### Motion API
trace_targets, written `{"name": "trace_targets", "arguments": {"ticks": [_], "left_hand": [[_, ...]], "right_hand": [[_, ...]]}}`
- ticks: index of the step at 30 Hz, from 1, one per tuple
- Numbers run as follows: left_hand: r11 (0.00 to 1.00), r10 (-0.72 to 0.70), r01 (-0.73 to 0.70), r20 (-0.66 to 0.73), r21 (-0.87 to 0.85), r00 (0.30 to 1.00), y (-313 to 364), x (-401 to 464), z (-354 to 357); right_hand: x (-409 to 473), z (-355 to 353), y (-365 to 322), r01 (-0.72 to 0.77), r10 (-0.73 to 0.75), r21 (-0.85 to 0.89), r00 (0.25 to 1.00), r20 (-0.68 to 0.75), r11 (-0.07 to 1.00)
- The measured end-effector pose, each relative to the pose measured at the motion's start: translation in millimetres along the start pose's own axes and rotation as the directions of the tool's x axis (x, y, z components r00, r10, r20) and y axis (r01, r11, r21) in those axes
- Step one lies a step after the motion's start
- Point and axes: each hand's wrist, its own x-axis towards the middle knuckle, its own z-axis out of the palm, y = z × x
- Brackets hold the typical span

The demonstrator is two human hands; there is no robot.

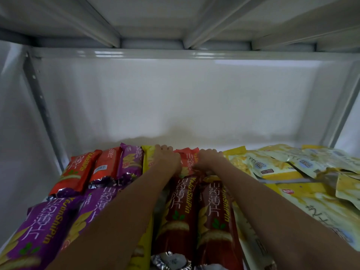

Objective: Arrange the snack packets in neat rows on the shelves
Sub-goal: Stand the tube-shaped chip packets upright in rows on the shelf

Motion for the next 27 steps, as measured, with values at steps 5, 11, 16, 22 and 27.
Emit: {"name": "trace_targets", "arguments": {"ticks": [5, 11, 16, 22, 27], "left_hand": [[0.986, -0.042, 0.043, 0.011, -0.160, 0.999, 0.1, 4.6, -0.7], [0.837, -0.124, 0.099, -0.009, -0.539, 0.992, -10.3, 9.5, -12.5], [0.493, -0.217, 0.066, -0.049, -0.868, 0.975, -27.1, 11.3, -22.0], [0.002, -0.252, -0.133, -0.129, -0.991, 0.959, -63.9, -11.0, -54.5], [-0.177, -0.229, -0.199, -0.157, -0.964, 0.961, -100.2, -45.4, -61.7]], "right_hand": [[8.2, 2.1, 5.4, -0.106, 0.113, 0.325, 0.994, -0.002, 0.940], [10.8, -1.6, 15.3, -0.102, 0.220, 0.661, 0.971, -0.097, 0.743], [6.3, -15.1, 17.2, -0.012, 0.239, 0.867, 0.963, -0.124, 0.499], [-14.6, -64.2, 3.2, 0.129, 0.106, 0.990, 0.985, -0.135, 0.063], [-33.4, -95.5, -15.0, 0.235, -0.087, 0.965, 0.966, -0.245, -0.115]]}}
